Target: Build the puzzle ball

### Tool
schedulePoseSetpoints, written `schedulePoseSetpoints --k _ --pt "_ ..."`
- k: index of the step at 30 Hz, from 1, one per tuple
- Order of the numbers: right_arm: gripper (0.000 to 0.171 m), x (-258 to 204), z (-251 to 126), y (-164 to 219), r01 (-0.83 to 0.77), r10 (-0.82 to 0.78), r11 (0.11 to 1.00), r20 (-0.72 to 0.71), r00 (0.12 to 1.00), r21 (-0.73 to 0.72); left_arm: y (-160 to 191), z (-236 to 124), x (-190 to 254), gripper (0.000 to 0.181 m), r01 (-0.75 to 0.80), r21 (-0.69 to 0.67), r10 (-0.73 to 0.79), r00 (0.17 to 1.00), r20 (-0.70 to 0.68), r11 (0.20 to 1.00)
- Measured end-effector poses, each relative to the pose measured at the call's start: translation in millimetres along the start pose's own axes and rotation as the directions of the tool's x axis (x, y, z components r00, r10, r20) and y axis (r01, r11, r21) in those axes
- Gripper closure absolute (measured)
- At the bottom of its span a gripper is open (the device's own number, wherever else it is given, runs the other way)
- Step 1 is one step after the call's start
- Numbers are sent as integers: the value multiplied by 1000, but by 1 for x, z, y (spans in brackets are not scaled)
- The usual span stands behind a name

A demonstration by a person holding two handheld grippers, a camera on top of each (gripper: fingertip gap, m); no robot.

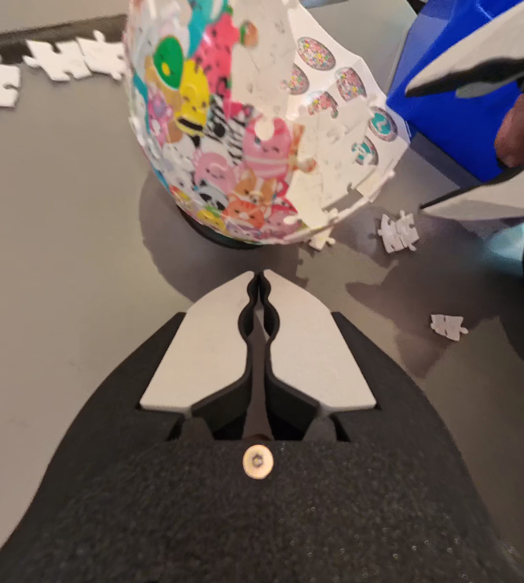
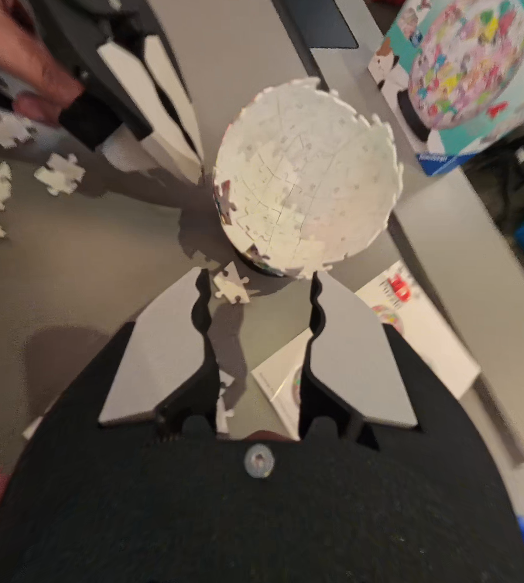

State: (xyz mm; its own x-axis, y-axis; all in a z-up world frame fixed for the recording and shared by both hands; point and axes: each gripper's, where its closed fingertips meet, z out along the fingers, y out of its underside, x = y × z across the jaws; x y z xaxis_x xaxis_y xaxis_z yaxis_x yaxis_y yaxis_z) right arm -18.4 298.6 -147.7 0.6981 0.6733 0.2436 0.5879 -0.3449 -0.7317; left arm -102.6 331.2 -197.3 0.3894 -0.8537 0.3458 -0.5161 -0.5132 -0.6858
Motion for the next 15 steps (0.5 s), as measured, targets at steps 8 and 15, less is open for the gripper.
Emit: schedulePoseSetpoints --k 8,15 --pt "100 16 -17 -25 -539 452 780 310 837 318 -12 -11 29 158 3 67 3 995 -95 998" --pt "102 22 15 -6 -403 370 886 175 913 231 -14 -3 22 155 19 60 -14 997 -80 998"
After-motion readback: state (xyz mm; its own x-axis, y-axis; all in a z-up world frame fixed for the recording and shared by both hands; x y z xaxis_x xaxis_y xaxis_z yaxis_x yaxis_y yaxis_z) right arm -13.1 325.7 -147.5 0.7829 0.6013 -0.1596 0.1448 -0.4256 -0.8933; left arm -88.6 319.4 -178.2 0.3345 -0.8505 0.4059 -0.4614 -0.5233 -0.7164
